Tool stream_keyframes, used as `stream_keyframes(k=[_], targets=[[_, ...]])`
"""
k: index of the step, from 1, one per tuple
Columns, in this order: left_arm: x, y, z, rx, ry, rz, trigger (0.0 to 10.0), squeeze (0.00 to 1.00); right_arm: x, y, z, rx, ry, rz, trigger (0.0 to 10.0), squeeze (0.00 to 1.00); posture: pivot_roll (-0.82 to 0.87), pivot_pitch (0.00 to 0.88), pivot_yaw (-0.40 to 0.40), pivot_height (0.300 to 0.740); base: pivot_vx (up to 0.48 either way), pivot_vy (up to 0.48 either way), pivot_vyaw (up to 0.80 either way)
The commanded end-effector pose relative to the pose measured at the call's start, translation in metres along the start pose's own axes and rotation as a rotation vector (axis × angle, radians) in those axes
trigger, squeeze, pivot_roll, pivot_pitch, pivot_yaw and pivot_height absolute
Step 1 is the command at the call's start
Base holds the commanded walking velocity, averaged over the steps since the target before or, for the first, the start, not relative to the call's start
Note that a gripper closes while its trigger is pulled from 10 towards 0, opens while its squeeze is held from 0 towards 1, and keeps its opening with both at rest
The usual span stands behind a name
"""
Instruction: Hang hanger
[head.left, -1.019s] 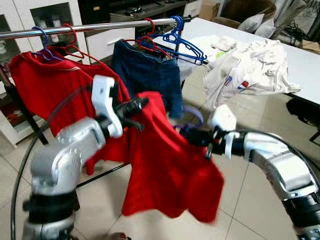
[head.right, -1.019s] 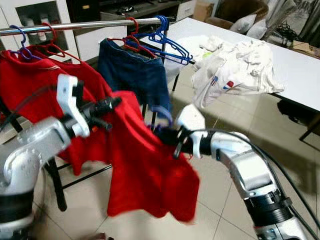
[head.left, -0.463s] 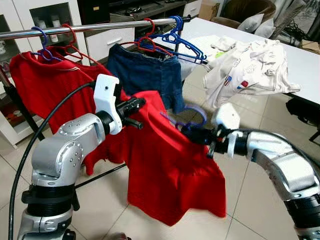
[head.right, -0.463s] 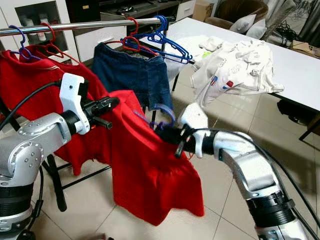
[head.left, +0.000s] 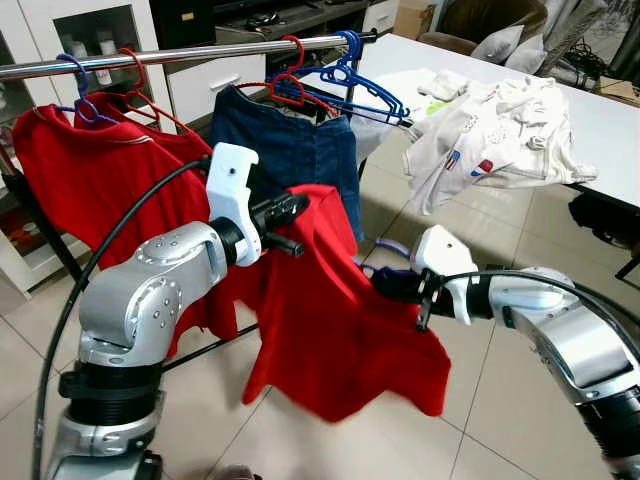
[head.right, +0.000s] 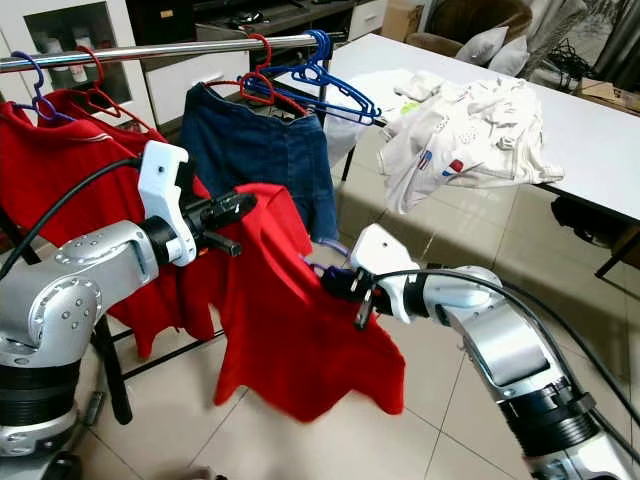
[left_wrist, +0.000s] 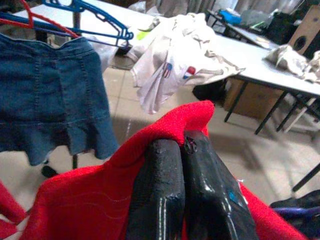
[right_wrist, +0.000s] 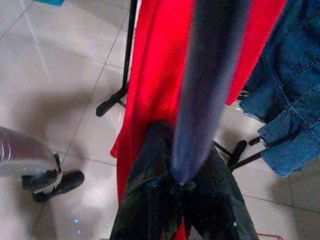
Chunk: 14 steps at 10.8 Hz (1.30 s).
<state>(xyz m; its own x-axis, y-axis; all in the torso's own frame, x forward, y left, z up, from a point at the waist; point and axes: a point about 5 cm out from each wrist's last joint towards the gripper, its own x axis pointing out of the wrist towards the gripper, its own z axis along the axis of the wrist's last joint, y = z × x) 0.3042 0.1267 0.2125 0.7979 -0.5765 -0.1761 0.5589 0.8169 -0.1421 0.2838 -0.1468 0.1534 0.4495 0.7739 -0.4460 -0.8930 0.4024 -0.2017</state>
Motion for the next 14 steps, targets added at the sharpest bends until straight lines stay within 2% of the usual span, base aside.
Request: stream_keyframes(k=[1,2,3,5,7,8,9,10,11,12,13,14], targets=[[-0.005,0.008,0.017,0.069,-0.050,0.068,0.0,0.00,-0.007,-0.003,-0.003,0.022,0.014,-0.004,0.0,0.00,0.09,0.000,-0.074,0.740,0.000,0.000,0.00],[-0.005,0.012,0.012,0.105,-0.015,0.108,0.0,0.00,-0.014,-0.006,0.006,0.018,-0.052,0.008,0.0,0.00,0.09,0.000,-0.074,0.740,0.000,0.000,0.00],[-0.005,0.014,0.009,0.110,-0.003,0.121,0.0,0.00,-0.023,-0.004,0.017,0.021,-0.131,0.053,0.0,0.00,0.09,0.000,-0.073,0.740,0.000,0.000,0.00],[-0.005,0.013,0.009,0.091,-0.004,0.108,0.0,0.00,-0.031,-0.011,0.029,0.050,-0.235,0.027,0.0,0.00,0.09,0.000,-0.070,0.740,0.000,0.000,0.00],[0.000,0.002,0.020,0.023,-0.060,0.037,0.0,0.00,-0.020,-0.006,0.027,0.047,-0.222,0.056,0.0,0.00,0.09,0.000,-0.069,0.740,0.000,0.000,0.00],[-0.001,0.006,0.024,0.027,-0.068,0.057,0.0,0.00,-0.015,-0.003,0.024,0.042,-0.200,0.077,0.0,0.00,0.10,0.000,-0.075,0.740,0.000,0.000,0.00],[-0.002,0.017,0.027,0.022,-0.065,0.102,0.0,0.00,-0.013,0.003,0.021,0.021,-0.173,0.137,0.0,0.00,0.10,0.000,-0.078,0.740,0.000,0.000,0.00],[-0.002,0.018,0.032,0.002,-0.060,0.082,0.0,0.00,-0.013,0.003,0.017,0.005,-0.137,0.139,0.0,0.00,0.10,0.000,-0.078,0.740,0.000,0.000,0.00],[-0.003,0.009,0.036,-0.029,-0.048,-0.012,0.0,0.00,-0.011,-0.004,0.010,-0.019,-0.074,0.087,0.0,0.00,0.10,0.000,-0.077,0.740,0.000,0.000,0.00],[-0.005,0.000,0.035,0.015,0.004,-0.085,0.0,0.00,-0.009,-0.009,0.007,-0.034,-0.039,0.041,0.0,0.00,0.10,0.000,-0.074,0.740,0.000,0.000,0.00],[-0.006,-0.002,0.029,0.100,0.077,-0.094,0.0,0.00,-0.006,-0.015,0.008,-0.030,-0.037,-0.013,0.0,0.00,0.10,0.000,-0.073,0.740,0.000,0.000,0.00],[-0.006,0.003,0.024,0.217,0.151,-0.030,0.0,0.00,-0.003,-0.016,0.011,-0.029,-0.042,-0.017,0.0,0.00,0.10,0.000,-0.072,0.740,0.000,0.000,0.00]])
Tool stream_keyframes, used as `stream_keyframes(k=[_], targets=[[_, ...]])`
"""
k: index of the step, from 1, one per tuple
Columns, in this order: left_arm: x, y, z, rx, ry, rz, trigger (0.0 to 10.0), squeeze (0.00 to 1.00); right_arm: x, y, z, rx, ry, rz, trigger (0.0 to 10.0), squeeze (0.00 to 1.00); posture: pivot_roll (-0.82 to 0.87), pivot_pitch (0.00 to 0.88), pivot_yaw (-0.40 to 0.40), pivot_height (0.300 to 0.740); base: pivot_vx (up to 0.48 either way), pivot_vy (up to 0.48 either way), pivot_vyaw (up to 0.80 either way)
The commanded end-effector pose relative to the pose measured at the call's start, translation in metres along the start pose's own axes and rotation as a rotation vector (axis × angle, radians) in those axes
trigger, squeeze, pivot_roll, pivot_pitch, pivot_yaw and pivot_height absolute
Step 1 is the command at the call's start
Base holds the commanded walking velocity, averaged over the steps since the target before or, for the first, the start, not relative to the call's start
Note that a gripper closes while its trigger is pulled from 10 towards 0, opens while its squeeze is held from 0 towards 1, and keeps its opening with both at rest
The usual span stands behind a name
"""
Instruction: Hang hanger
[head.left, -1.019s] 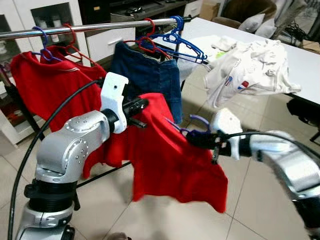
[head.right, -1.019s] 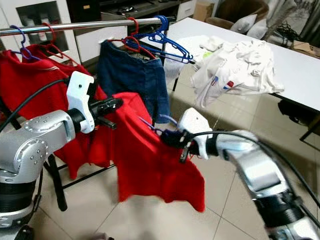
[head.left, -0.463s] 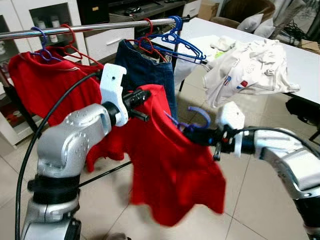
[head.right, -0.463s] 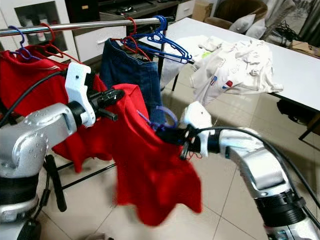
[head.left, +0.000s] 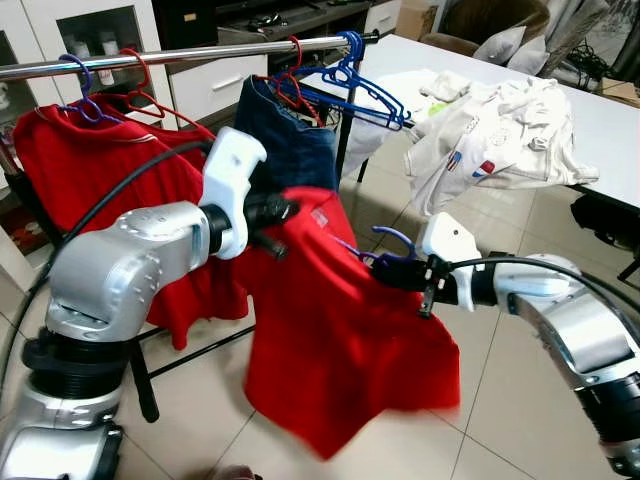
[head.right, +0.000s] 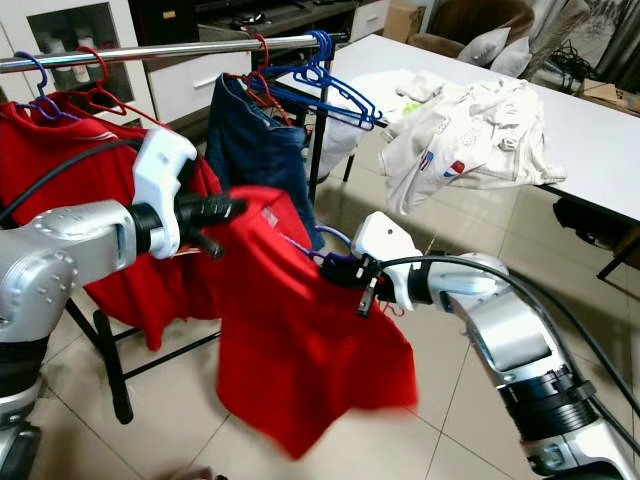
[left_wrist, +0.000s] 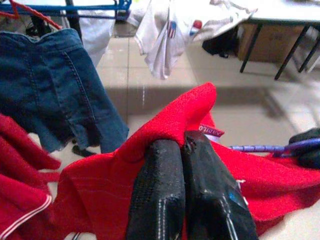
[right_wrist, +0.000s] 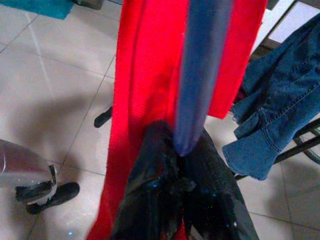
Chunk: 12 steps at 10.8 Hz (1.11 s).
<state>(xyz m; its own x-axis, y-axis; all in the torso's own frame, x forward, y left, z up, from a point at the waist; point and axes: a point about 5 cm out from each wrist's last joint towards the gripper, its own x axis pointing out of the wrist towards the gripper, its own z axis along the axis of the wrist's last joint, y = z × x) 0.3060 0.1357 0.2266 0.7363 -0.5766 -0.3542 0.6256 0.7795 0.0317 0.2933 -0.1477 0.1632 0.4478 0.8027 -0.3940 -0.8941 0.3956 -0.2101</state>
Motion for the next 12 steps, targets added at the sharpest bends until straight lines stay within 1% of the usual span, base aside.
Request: stream_keyframes(k=[1,2,3,4,5,6,7,8,10,11,12], targets=[[-0.002,-0.002,0.013,0.038,-0.041,-0.009,0.0,0.00,-0.001,-0.004,0.001,-0.024,0.032,-0.012,0.0,0.00,0.10,0.000,-0.073,0.740,0.000,0.000,0.00],[-0.001,0.005,0.018,0.054,-0.066,0.041,0.0,0.00,-0.001,0.002,-0.001,-0.046,0.036,0.047,0.0,0.00,0.11,0.000,-0.074,0.740,0.000,0.000,0.00],[0.001,0.013,0.018,0.087,-0.055,0.092,0.0,0.00,-0.001,0.006,0.001,-0.066,0.019,0.093,0.0,0.00,0.11,0.000,-0.074,0.740,0.000,0.000,0.00],[0.004,0.021,0.019,0.085,-0.064,0.134,0.0,0.00,-0.002,0.013,0.004,-0.088,0.010,0.162,0.0,0.00,0.10,0.000,-0.073,0.740,0.000,0.000,0.00],[0.007,0.022,0.024,0.022,-0.093,0.114,0.0,0.00,-0.003,0.015,0.003,-0.097,0.018,0.192,0.0,0.00,0.10,0.000,-0.071,0.740,0.000,0.000,0.00],[0.010,0.020,0.024,-0.020,-0.097,0.082,0.0,0.00,-0.002,0.015,0.004,-0.094,0.010,0.188,0.0,0.00,0.10,0.000,-0.068,0.740,0.000,0.000,0.00],[0.012,0.021,0.023,-0.025,-0.094,0.079,0.0,0.00,-0.002,0.014,0.005,-0.091,-0.002,0.186,0.0,0.00,0.10,0.000,-0.067,0.740,0.000,0.000,0.00],[0.015,0.018,0.023,-0.054,-0.116,0.035,0.0,0.00,-0.004,0.014,0.006,-0.089,-0.014,0.192,0.0,0.00,0.10,0.000,-0.067,0.740,0.000,0.000,0.00],[0.014,0.015,0.022,-0.042,-0.108,0.005,0.0,0.00,-0.005,0.014,0.006,-0.080,-0.029,0.191,0.0,0.00,0.10,0.000,-0.066,0.740,0.000,0.000,0.00],[0.007,0.017,0.025,-0.048,-0.124,0.006,0.0,0.00,-0.008,0.008,0.003,-0.068,0.000,0.136,0.0,0.00,0.10,0.000,-0.066,0.740,0.000,0.000,0.00],[-0.006,0.016,0.035,-0.147,-0.229,-0.063,0.0,0.00,-0.012,-0.004,-0.002,0.002,-0.003,0.032,0.0,0.00,0.10,0.000,-0.074,0.740,0.000,0.000,0.00]])
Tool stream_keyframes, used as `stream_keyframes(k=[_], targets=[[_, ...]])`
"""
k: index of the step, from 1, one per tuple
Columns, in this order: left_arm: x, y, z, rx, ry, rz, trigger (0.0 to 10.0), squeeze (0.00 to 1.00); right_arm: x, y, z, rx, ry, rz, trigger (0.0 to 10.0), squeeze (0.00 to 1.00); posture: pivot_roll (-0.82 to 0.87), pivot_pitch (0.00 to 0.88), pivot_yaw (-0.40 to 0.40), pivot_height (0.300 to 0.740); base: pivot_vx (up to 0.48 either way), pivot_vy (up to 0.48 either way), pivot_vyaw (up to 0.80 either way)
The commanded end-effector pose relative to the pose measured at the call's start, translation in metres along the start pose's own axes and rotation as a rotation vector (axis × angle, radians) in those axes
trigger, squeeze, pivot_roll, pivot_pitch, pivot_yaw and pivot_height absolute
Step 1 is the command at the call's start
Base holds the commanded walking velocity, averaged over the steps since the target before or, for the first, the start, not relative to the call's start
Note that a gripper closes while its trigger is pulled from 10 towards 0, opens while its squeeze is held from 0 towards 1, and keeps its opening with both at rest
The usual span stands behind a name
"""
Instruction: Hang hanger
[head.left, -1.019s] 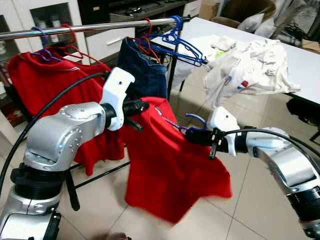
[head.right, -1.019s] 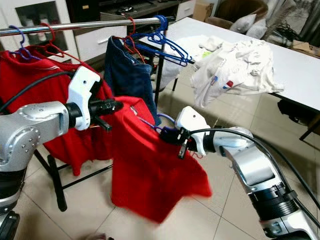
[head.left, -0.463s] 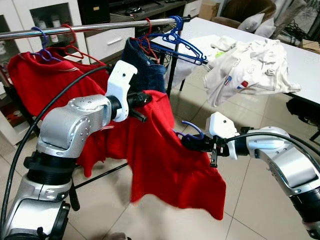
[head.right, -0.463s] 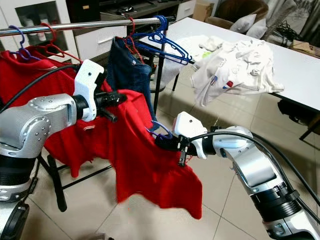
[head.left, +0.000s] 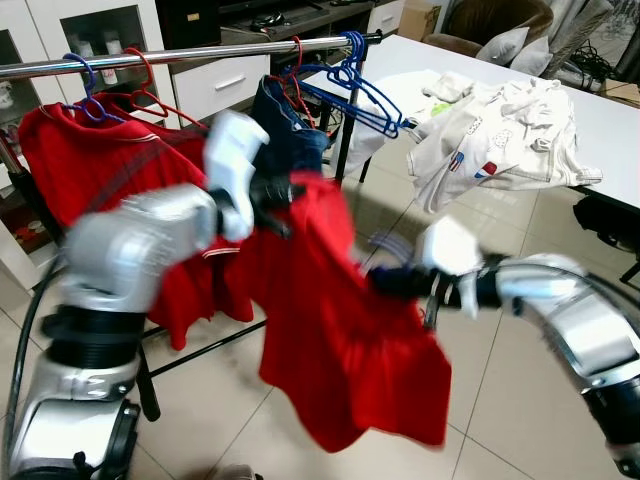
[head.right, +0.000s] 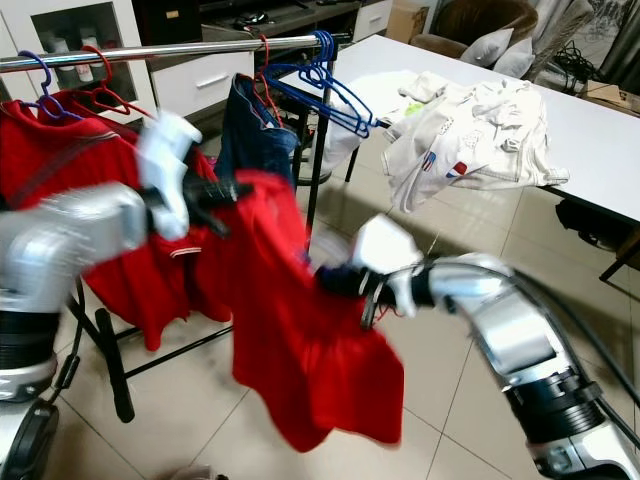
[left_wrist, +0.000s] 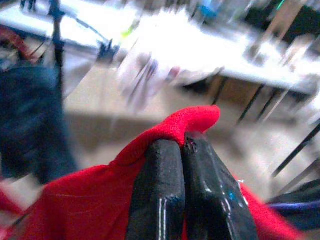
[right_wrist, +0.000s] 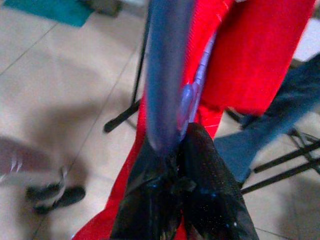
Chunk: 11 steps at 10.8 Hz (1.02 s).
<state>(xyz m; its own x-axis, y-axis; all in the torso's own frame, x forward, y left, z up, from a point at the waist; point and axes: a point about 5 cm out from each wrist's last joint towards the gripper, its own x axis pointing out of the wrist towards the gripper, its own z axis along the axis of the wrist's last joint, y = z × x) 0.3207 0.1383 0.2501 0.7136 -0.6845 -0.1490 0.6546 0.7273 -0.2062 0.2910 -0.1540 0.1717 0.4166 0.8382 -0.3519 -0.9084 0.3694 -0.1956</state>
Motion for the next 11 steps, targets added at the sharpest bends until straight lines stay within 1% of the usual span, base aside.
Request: stream_keyframes(k=[1,2,3,4,5,6,7,9,10,11], targets=[[-0.012,0.003,0.019,-0.024,-0.110,0.005,0.0,0.00,-0.007,-0.004,-0.005,0.051,0.014,-0.025,0.0,0.00,0.10,0.000,-0.078,0.740,0.000,0.000,0.00],[-0.020,0.011,0.020,-0.114,-0.159,0.010,0.0,0.00,-0.010,-0.006,-0.002,0.094,-0.026,-0.053,0.0,0.00,0.10,0.000,-0.082,0.740,0.000,0.000,0.00],[-0.027,0.011,0.015,-0.133,-0.153,-0.004,0.0,0.00,-0.013,-0.009,0.001,0.121,-0.056,-0.078,0.0,0.00,0.10,0.000,-0.085,0.740,0.000,0.000,0.00],[-0.030,0.008,0.008,-0.148,-0.150,-0.019,0.0,0.00,-0.015,-0.009,0.005,0.135,-0.091,-0.084,0.0,0.00,0.09,0.001,-0.087,0.740,0.000,0.000,0.00],[-0.033,0.005,0.007,-0.185,-0.194,-0.053,0.0,0.00,-0.016,-0.009,0.011,0.149,-0.128,-0.092,0.0,0.00,0.09,0.004,-0.087,0.740,0.000,0.000,0.00],[-0.035,0.002,0.007,-0.237,-0.252,-0.092,0.0,0.00,-0.017,-0.012,0.013,0.180,-0.141,-0.130,0.0,0.00,0.09,0.002,-0.089,0.740,0.000,0.000,0.00],[-0.034,0.002,0.004,-0.247,-0.248,-0.066,0.0,0.00,-0.016,-0.013,0.013,0.229,-0.146,-0.165,0.0,0.00,0.09,0.002,-0.090,0.740,0.000,0.000,0.00],[-0.027,-0.010,0.003,-0.221,-0.244,-0.087,0.0,0.00,-0.002,-0.005,0.012,0.348,-0.157,-0.173,0.0,0.00,0.09,0.000,-0.092,0.740,0.000,0.000,0.00],[-0.018,-0.017,-0.005,-0.110,-0.174,-0.039,0.0,0.00,0.012,0.003,0.009,0.398,-0.137,-0.194,0.0,0.00,0.09,0.000,-0.092,0.740,0.000,0.000,0.00],[-0.014,-0.019,-0.008,-0.061,-0.149,-0.001,0.0,0.00,0.017,0.004,0.010,0.413,-0.134,-0.218,0.0,0.00,0.09,0.000,-0.092,0.740,0.000,0.000,0.00]])
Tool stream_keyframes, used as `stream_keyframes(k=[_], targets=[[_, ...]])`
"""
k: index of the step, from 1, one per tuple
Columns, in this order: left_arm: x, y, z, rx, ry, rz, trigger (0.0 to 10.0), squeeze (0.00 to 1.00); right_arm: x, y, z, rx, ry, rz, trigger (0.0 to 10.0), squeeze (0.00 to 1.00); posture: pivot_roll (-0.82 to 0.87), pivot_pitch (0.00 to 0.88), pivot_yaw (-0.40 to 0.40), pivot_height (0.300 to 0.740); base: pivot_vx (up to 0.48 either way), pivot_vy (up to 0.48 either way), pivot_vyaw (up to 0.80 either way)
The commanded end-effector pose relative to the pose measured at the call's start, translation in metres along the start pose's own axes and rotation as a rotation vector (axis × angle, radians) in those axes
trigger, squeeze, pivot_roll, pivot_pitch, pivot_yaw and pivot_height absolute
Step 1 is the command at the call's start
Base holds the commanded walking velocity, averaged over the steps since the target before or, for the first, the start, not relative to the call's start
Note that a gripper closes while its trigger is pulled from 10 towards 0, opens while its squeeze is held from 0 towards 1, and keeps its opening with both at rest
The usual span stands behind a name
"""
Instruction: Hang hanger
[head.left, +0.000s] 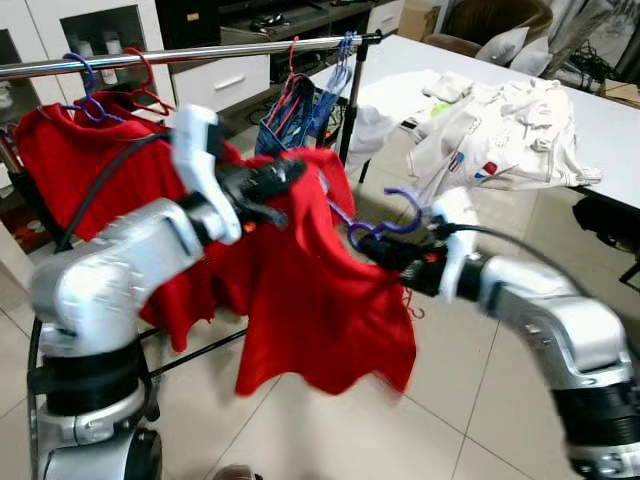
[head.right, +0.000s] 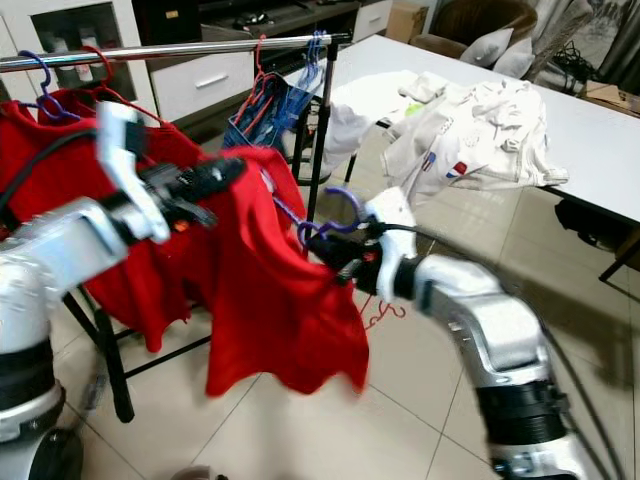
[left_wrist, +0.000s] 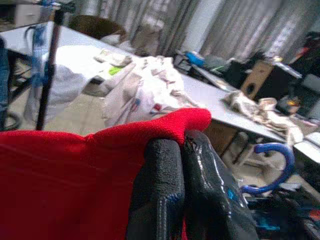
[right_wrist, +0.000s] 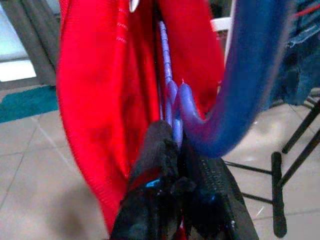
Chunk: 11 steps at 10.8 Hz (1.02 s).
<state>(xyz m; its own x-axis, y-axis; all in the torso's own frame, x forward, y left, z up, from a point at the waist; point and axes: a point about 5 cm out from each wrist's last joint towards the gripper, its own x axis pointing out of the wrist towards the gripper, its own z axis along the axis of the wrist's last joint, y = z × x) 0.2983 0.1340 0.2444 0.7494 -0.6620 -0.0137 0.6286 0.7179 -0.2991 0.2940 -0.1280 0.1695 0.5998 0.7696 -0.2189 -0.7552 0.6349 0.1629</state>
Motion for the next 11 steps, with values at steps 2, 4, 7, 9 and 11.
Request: stream_keyframes(k=[2,4,7,9,11], targets=[[0.011,-0.019,0.002,0.021,-0.022,-0.028,0.0,0.00,0.009,0.011,0.003,-0.005,0.018,-0.026,0.0,0.00,0.09,0.000,-0.085,0.740,0.000,0.000,0.00],[0.010,-0.019,0.008,0.099,-0.027,0.010,0.0,0.00,0.011,0.000,0.001,0.024,0.033,-0.149,0.0,0.00,0.10,0.000,-0.085,0.740,0.000,0.000,0.00],[0.008,-0.019,-0.016,0.202,0.102,0.054,0.0,0.00,0.010,-0.012,0.011,0.084,-0.053,-0.264,0.0,0.00,0.10,0.002,-0.090,0.740,0.000,0.000,0.00],[0.017,-0.019,-0.024,0.225,0.092,0.084,0.0,0.00,0.014,-0.003,0.017,0.066,-0.059,-0.149,0.0,0.00,0.10,0.002,-0.095,0.740,0.000,0.000,0.00],[0.024,-0.018,-0.008,0.232,0.058,0.071,0.0,0.00,0.015,0.008,0.010,0.047,-0.013,-0.075,0.0,0.00,0.10,0.000,-0.090,0.740,0.000,0.000,0.00]])
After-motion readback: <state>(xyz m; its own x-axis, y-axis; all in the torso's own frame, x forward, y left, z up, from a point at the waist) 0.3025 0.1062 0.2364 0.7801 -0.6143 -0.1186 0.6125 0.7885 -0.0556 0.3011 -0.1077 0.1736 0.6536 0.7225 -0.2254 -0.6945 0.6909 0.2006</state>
